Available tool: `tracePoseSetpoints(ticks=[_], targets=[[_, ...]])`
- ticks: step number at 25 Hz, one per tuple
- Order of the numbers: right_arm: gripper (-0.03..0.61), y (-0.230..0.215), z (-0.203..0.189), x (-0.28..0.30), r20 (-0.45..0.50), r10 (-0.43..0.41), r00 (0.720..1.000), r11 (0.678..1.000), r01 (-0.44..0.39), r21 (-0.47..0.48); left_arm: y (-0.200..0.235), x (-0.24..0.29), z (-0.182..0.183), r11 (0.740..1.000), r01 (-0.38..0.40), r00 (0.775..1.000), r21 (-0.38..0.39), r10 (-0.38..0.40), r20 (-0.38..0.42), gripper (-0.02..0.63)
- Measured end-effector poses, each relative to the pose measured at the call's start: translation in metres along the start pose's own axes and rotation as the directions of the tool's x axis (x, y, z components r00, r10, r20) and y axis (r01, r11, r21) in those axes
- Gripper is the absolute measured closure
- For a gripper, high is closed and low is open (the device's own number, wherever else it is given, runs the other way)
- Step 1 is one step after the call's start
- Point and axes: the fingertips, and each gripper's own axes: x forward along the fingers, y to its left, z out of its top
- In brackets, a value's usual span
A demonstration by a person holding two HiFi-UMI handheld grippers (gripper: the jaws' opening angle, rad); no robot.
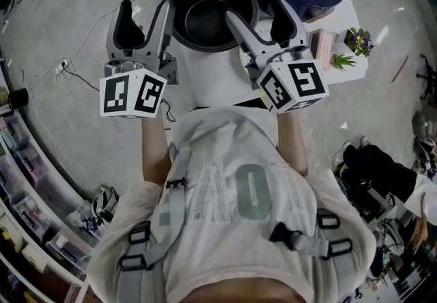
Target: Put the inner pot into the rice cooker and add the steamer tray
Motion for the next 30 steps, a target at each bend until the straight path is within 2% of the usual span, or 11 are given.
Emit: tracePoseSetpoints(ticks=[5,8,12,15,17,19,23,30], targets=[[0.181,-0.026,-0.031,0.004,-0.060,-0.045,0.997,0.991,0.052,0.124,0.026,0.004,-0.044,0.992,0.001,0.994,-0.125,-0.014,-0.106,0.279],[0.181,-0.043,-0.060,0.006,-0.113,-0.057,0.992,0.972,0.081,0.220,0.042,0.005,-0.079,0.968,-0.023,0.983,-0.251,-0.023,-0.180,0.279],[0.181,-0.059,-0.092,0.010,-0.150,-0.046,0.988,0.922,0.100,0.374,0.056,0.009,-0.115,0.887,-0.043,0.978,-0.460,-0.058,-0.203,0.279],[0.181,-0.061,-0.111,0.011,-0.167,-0.031,0.986,0.884,0.104,0.456,0.054,0.010,-0.135,0.834,-0.026,0.967,-0.552,-0.120,-0.226,0.279],[0.181,-0.057,-0.121,0.011,-0.184,-0.017,0.983,0.873,0.105,0.476,0.050,0.009,-0.145,0.798,-0.013,0.957,-0.602,-0.165,-0.240,0.279],[0.181,-0.053,-0.127,0.012,-0.196,0.004,0.981,0.865,0.095,0.493,0.047,0.010,-0.150,0.779,0.001,0.953,-0.626,-0.190,-0.236,0.281],[0.181,-0.048,-0.134,0.016,-0.209,0.026,0.978,0.859,0.085,0.504,0.042,0.011,-0.155,0.770,0.008,0.953,-0.638,-0.199,-0.229,0.281],[0.183,-0.044,-0.131,0.015,-0.210,0.017,0.978,0.870,0.089,0.486,0.035,0.012,-0.150,0.780,0.035,0.948,-0.625,-0.224,-0.226,0.281]])
